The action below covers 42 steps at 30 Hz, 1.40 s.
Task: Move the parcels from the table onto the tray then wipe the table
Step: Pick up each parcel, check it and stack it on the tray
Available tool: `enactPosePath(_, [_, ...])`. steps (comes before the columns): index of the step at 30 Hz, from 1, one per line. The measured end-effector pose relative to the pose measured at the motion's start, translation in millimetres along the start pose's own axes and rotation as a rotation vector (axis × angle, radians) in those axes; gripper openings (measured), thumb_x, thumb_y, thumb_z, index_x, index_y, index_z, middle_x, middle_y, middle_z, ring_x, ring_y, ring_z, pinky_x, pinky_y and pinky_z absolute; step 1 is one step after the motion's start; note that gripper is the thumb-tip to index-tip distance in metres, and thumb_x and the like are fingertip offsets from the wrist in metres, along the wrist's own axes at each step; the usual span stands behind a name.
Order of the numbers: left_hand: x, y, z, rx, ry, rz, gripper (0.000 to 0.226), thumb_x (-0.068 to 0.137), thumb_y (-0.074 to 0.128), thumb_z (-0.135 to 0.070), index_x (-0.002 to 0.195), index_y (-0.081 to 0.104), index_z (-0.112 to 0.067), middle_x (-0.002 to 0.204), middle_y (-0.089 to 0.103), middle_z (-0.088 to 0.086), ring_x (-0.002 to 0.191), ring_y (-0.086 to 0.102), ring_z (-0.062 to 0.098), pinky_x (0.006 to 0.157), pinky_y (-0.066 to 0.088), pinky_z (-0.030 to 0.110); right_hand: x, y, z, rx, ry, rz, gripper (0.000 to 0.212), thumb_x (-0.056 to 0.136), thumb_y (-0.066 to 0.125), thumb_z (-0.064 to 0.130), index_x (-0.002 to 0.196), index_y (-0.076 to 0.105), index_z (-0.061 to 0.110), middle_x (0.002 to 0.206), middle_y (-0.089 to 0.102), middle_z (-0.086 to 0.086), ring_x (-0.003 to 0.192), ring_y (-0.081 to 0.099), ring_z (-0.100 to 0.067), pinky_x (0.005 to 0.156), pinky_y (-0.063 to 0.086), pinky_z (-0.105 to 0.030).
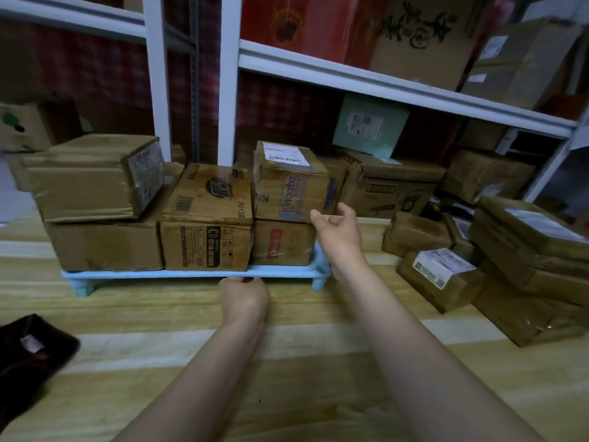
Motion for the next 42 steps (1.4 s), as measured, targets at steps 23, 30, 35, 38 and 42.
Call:
enactPosePath(23, [-159,191,17,1.497,0.494,0.691,0.079,0.076,0.070,-0.058,0.140,0.044,-0.018,0.151,0.030,0.016,0.138,0.025,0.040,0.109,0.027,0.061,29,-319,-25,-0.619,0.102,-0.708,0.068,0.081,0.074,0.049,0.141,0.042,0.041,0.164,0.002,-0.015,0.147,0.011,-0.039,0.116,0.022,-0.054])
enactPosePath(30, [-157,192,20,1.542,0.515,0.669,0.085,0.075,0.070,-0.059,0.144,0.038,-0.021,0.154,0.025,0.016,0.141,0.020,0.040,0.110,0.024,0.062,26,-323,-29,-0.615,-0.006,-0.734,0.045,0.076,0.079,0.043,0.114,0.062,0.028,0.152,0.021,-0.015,0.138,0.023,-0.038,0.111,0.030,-0.046])
enactPosePath(35, [-157,186,21,1.511,0.532,0.679,0.083,0.077,0.066,-0.061,0.145,0.037,-0.024,0.156,0.022,0.015,0.143,0.018,0.038,0.111,0.022,0.061,-5,-303,-19,-0.486,-0.335,-0.686,0.042,0.071,0.082,0.039,0.107,0.067,0.024,0.149,0.026,-0.014,0.138,0.022,-0.032,0.103,0.025,-0.027])
enactPosePath(38, [-153,174,17,1.263,0.501,0.713,0.079,0.079,0.064,-0.061,0.145,0.040,-0.025,0.153,0.035,0.008,0.139,0.032,0.031,0.112,0.029,0.050,-27,-283,-20,-0.308,-0.370,-0.530,0.039,0.073,0.084,0.037,0.105,0.064,0.031,0.145,0.029,-0.005,0.139,0.025,-0.024,0.108,0.025,-0.026])
enactPosePath(42, [-144,142,-8,0.550,0.330,0.660,0.054,0.092,0.062,-0.032,0.142,0.044,-0.023,0.137,0.053,0.004,0.115,0.057,0.023,0.099,0.046,0.034,-49,-259,-40,0.041,-0.221,-0.280,0.032,0.081,0.080,0.031,0.109,0.064,0.034,0.138,0.043,0.001,0.128,0.045,-0.011,0.107,0.043,-0.028])
Point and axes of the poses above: each hand's wrist, its own x-axis towards the middle knuckle, its own y-axis out of the palm, z = x × y, the point moved 3 cm from there along x, towards the middle knuckle
